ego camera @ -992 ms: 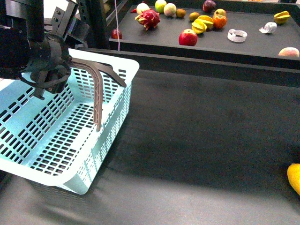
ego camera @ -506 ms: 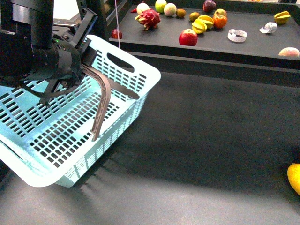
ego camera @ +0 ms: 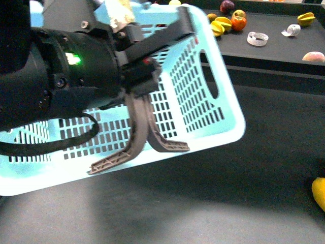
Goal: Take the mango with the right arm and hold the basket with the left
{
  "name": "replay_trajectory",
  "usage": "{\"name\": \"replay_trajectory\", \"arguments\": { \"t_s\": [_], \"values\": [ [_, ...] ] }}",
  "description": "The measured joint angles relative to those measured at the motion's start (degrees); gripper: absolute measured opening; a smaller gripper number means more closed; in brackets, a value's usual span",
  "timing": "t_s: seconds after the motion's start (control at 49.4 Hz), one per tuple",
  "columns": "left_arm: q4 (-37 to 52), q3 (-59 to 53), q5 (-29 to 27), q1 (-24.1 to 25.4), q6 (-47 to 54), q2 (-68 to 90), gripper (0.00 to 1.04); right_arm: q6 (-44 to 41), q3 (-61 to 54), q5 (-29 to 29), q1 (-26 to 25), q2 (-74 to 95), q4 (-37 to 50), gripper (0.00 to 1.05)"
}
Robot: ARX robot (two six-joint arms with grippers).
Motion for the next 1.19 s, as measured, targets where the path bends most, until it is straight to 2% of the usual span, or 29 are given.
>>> {"name": "replay_trajectory", "arguments": {
  "t_s": [0.101, 0.304, 0.506, 0.607, 0.809, 1.194],
  "values": [
    [0.4, 0.0, 1.7, -4.5, 3.4, -0.7, 0.06, 0.0, 0.0, 0.0, 0.0, 0.0, 0.0, 0.97],
    [0.5, 1.3, 2.4, -6.8, 5.0, 0.8, 0.06, 0.0, 0.0, 0.1, 0.0, 0.0, 0.0, 0.97],
    [3.0, 1.5, -2.5, -7.5, 6.7, 3.1, 0.06, 0.0, 0.0, 0.1, 0.0, 0.0, 0.0, 0.97],
    [6.1, 1.3, -1.0, -6.4, 8.0, 4.3, 0.06, 0.0, 0.0, 0.1, 0.0, 0.0, 0.0, 0.97],
    [11.3, 0.4, 6.3, -3.2, 10.4, 5.2, 0.06, 0.0, 0.0, 0.1, 0.0, 0.0, 0.0, 0.97],
    [15.1, 0.3, 5.5, 2.4, 14.4, 10.3, 0.06, 0.0, 0.0, 0.1, 0.0, 0.0, 0.0, 0.97]
  ]
}}
